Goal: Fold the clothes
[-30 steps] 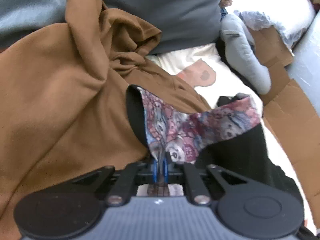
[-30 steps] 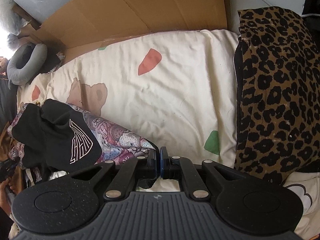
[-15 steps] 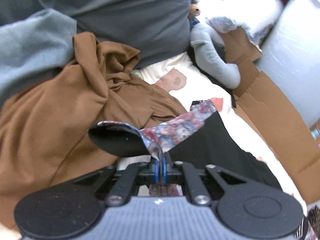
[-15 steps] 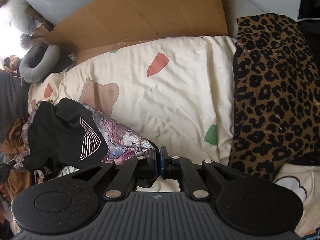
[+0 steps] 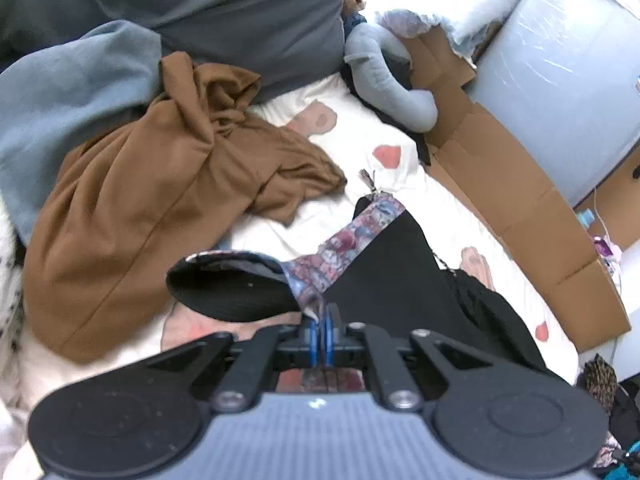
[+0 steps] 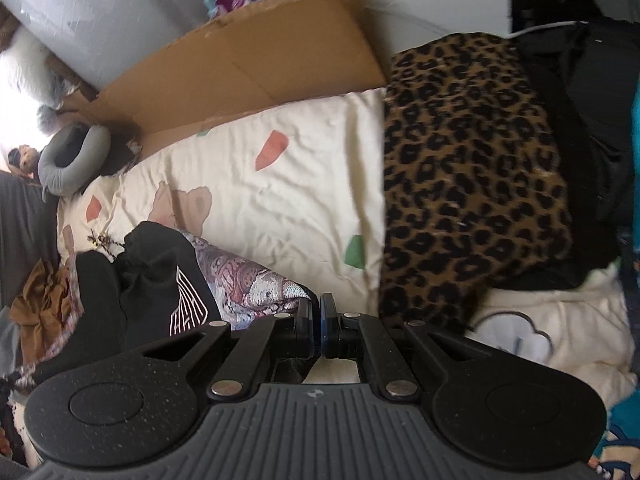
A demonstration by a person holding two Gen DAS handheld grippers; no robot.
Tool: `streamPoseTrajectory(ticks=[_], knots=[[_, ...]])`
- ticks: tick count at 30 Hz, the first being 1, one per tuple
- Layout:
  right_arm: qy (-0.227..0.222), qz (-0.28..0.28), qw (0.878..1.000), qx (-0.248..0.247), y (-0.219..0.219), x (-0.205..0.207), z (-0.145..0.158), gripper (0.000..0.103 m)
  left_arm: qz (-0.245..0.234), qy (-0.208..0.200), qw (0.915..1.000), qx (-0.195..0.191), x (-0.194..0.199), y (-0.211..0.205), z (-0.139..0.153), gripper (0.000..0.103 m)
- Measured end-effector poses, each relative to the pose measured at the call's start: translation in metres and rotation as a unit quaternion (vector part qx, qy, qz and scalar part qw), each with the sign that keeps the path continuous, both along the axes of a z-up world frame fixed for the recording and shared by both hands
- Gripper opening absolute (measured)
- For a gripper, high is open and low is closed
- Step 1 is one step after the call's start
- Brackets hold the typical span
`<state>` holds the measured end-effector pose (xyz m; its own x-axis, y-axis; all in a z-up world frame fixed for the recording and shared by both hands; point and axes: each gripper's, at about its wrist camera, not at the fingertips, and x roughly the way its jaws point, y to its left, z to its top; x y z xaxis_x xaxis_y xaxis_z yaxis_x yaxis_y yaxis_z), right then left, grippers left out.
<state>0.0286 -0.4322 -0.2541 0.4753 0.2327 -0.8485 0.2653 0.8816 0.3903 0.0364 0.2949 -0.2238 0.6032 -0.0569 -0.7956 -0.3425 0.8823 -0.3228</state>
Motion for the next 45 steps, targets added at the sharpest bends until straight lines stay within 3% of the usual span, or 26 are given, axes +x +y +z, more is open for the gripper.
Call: streamPoseTrajectory(ticks=[10,23,25,27,30,36,45], knots=[[0.017,-0.023,0.999,0.023,-0.015,-0.047,-0.011,0.001,0.014,0.042,0.9989,0.011,-0.062,0.007,0.012,0.004],[0.053,0.013,0.998,0.035,0.0,-0.061,-0.027,0.003,0.052,0.106,0.9928,0.02,-0.117,0.027,0.001,0.005],[0.063,0.014,0.997,0.031,0.001,-0.063,-0.028,0.005,0.05,0.119,0.9914,0.021,-0.119,0.028,-0.003,0.006],[0.065,0.01,0.997,0.032,-0.003,-0.065,-0.026,0.007,0.049,0.135,0.9896,0.015,-0.121,0.032,-0.004,0.015],[0.06,0.007,0.998,0.035,-0.007,-0.067,-0.021,0.02,0.056,0.138,0.9886,0.02,-0.123,0.038,0.002,0.022],[0.041,0.014,0.998,0.043,-0.004,-0.057,-0.017,0.021,0.061,0.124,0.9899,0.033,-0.105,0.047,0.012,0.024],[0.022,0.042,0.998,0.05,0.015,-0.017,-0.02,0.021,0.028,0.099,0.9939,0.039,-0.047,0.037,0.004,0.027]])
